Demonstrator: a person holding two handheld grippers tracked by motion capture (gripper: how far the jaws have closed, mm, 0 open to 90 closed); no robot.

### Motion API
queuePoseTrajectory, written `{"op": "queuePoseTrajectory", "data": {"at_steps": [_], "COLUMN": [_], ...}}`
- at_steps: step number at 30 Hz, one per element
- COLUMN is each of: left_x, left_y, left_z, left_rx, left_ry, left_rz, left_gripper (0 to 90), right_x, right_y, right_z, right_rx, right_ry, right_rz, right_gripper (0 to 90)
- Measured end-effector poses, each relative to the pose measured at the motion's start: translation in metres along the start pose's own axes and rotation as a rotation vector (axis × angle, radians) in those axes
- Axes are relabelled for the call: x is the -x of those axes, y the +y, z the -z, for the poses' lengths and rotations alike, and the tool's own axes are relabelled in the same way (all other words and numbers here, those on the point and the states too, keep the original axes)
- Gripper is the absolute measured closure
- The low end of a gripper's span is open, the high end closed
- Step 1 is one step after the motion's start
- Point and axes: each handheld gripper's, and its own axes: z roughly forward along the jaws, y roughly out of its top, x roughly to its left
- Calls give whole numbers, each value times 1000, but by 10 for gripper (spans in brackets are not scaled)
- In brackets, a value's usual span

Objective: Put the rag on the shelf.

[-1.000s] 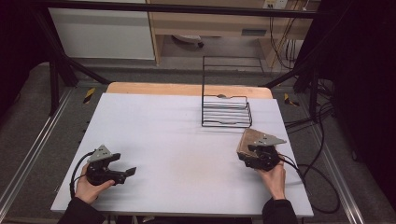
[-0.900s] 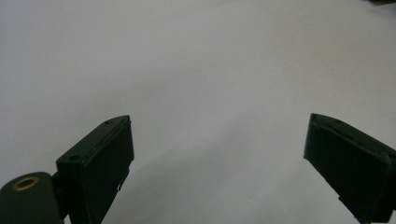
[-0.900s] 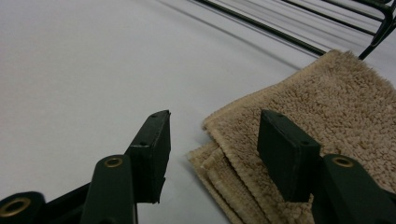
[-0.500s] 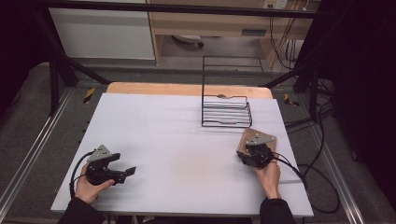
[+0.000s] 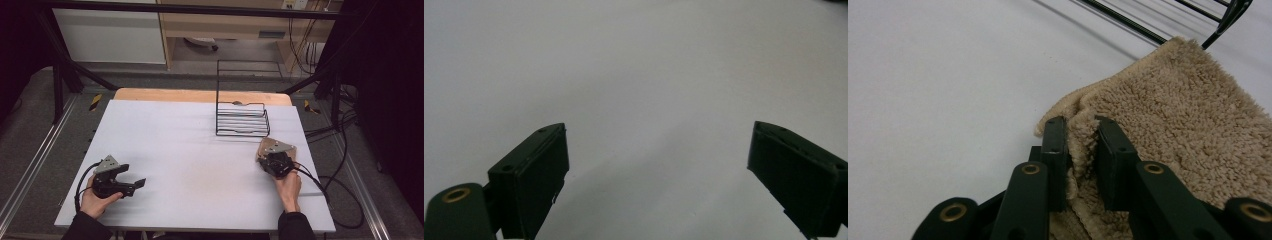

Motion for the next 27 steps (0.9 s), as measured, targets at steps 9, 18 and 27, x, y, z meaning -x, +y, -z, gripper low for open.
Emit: {"op": "queuePoseTrajectory", "data": {"at_steps": [9,18,27], "left_x": [-1,-1,-1], "left_y": [0,0,0], "left_z": [0,1,1], "left_rx": [0,2,1], "left_ry": [-2,-1,1], "left_rz": [3,4,1], "left_gripper": [96,97,98], "right_x": [1,3,-15], "right_y": [0,3,8], "right_z": [2,18,32], "right_rx": [8,50,92], "right_ry": [-7,18,129], "right_rz": [-19,-30,16], "right_gripper": [816,821,821]}}
